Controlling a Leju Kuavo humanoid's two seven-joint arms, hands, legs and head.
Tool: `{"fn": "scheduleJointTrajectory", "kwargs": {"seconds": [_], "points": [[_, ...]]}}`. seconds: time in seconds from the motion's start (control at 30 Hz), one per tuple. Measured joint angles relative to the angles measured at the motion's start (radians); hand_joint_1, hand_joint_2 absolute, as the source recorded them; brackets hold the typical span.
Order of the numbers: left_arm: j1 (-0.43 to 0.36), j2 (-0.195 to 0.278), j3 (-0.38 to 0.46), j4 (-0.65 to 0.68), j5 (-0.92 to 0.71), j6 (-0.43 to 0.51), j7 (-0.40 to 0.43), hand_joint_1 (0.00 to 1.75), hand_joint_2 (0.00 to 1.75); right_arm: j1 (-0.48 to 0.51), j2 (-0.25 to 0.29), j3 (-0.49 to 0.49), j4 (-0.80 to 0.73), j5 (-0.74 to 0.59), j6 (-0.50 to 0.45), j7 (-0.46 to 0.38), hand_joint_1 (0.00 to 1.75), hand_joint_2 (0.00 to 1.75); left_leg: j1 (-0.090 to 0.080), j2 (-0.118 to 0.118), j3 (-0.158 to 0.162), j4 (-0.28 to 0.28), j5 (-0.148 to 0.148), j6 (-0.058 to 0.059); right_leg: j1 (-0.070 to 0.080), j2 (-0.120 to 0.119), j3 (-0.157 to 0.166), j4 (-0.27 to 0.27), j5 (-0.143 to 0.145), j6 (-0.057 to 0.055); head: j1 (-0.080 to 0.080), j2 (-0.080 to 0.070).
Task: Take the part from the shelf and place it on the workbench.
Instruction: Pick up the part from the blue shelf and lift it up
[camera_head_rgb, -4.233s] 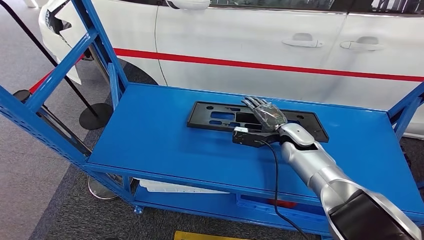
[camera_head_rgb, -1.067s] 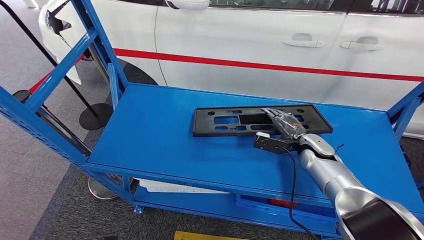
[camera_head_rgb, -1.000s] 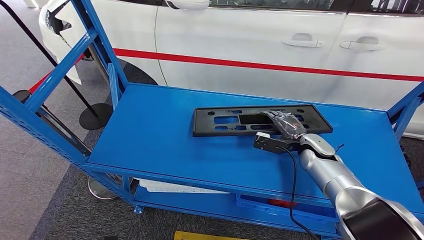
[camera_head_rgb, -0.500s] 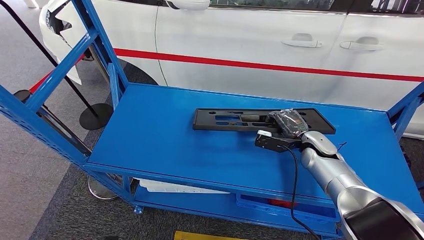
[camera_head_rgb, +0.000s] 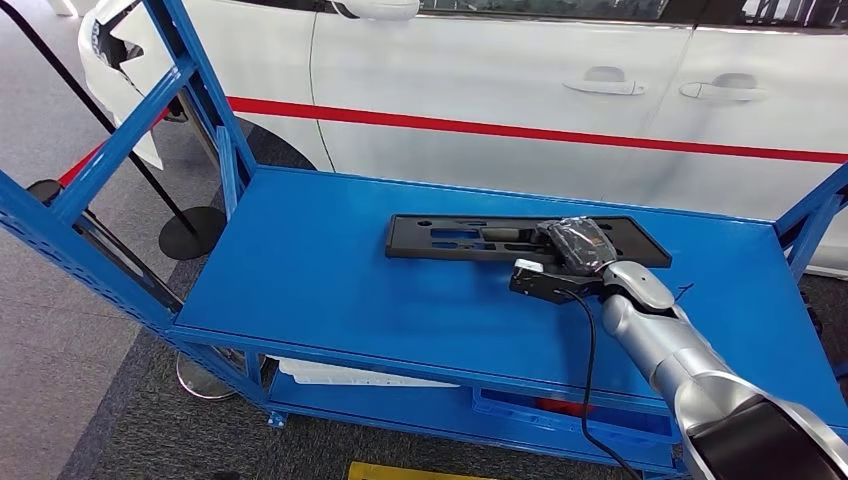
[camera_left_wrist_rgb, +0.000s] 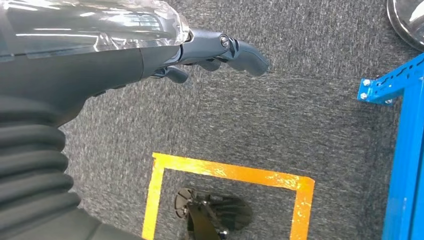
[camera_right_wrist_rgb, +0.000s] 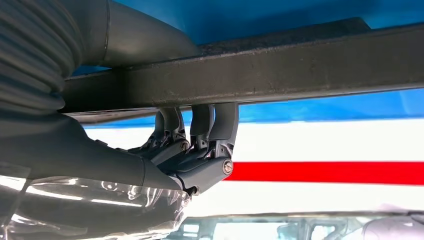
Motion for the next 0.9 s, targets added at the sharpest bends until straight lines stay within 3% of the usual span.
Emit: {"fn": "scheduleJointTrajectory", "kwargs": {"seconds": [0.53,0.9], "points": [[0.000,0.003,-0.022,0.000,0.008,-0.035,-0.021,0.00,1.75,-0.200,-0.016,-0.034,-0.190,0.055,0.092,0.095,1.75,1.75,0.000,0.000,-0.002,0.000,0.000,0.000,0.000,0.000,-0.002,0.000,0.000,0.000,0.000,0.000],[-0.001,0.002,-0.022,0.000,0.019,-0.032,-0.047,0.00,1.75,-0.199,-0.022,-0.032,-0.201,0.048,0.080,0.074,1.75,1.75,0.000,0.000,-0.002,0.000,0.000,0.000,0.000,0.000,-0.002,0.000,0.000,0.000,0.000,0.000]]}}
